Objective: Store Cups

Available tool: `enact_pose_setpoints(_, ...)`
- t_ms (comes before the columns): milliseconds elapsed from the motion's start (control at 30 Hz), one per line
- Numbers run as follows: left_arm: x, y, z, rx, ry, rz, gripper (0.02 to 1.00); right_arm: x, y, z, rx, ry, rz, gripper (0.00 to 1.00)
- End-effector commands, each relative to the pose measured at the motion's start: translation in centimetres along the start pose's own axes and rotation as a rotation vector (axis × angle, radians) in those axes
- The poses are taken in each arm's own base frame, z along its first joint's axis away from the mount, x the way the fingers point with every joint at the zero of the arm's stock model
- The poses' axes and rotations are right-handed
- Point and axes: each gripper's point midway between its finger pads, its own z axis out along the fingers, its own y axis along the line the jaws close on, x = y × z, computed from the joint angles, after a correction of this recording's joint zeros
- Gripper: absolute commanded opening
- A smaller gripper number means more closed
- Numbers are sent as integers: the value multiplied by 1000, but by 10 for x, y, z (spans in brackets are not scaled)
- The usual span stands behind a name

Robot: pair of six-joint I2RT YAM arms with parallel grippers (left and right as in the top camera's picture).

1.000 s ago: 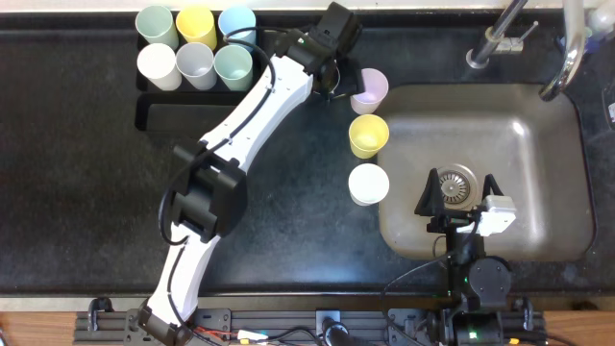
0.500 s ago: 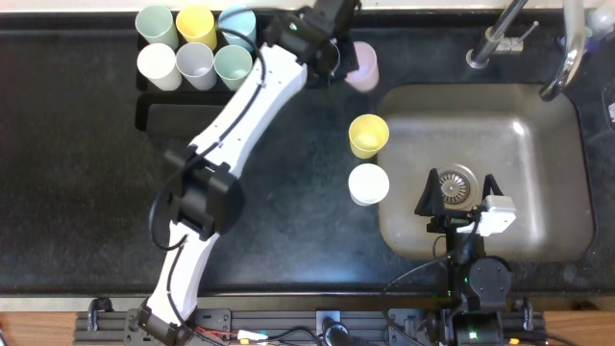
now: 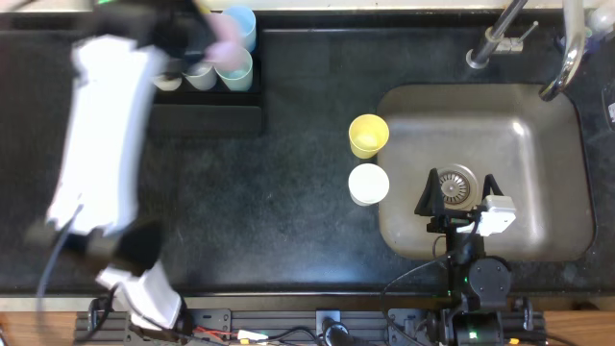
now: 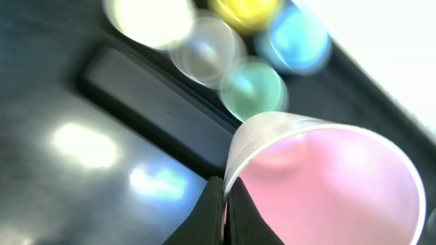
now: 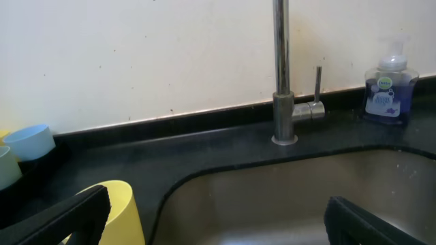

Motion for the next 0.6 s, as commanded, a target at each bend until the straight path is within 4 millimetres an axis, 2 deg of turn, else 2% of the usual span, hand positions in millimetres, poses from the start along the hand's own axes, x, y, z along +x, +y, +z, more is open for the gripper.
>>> enact_pose_setpoints(33, -16, 81, 15, -82, 12, -183, 36, 4, 0, 0, -1, 1, 4, 998)
enact_pose_setpoints(133, -9, 118, 43, -124, 82, -268, 36, 4, 0, 0, -1, 1, 4, 998)
enact_pose_setpoints(233, -1, 139, 68, -168, 118, -299, 36, 4, 0, 0, 0, 2, 4, 998)
enact_pose_setpoints(433, -4, 139, 97, -178, 125, -320, 36, 4, 0, 0, -1, 1, 4, 998)
enact_pose_setpoints(600, -3, 148, 114, -209, 155, -344, 36, 4, 0, 0, -1, 1, 4, 998)
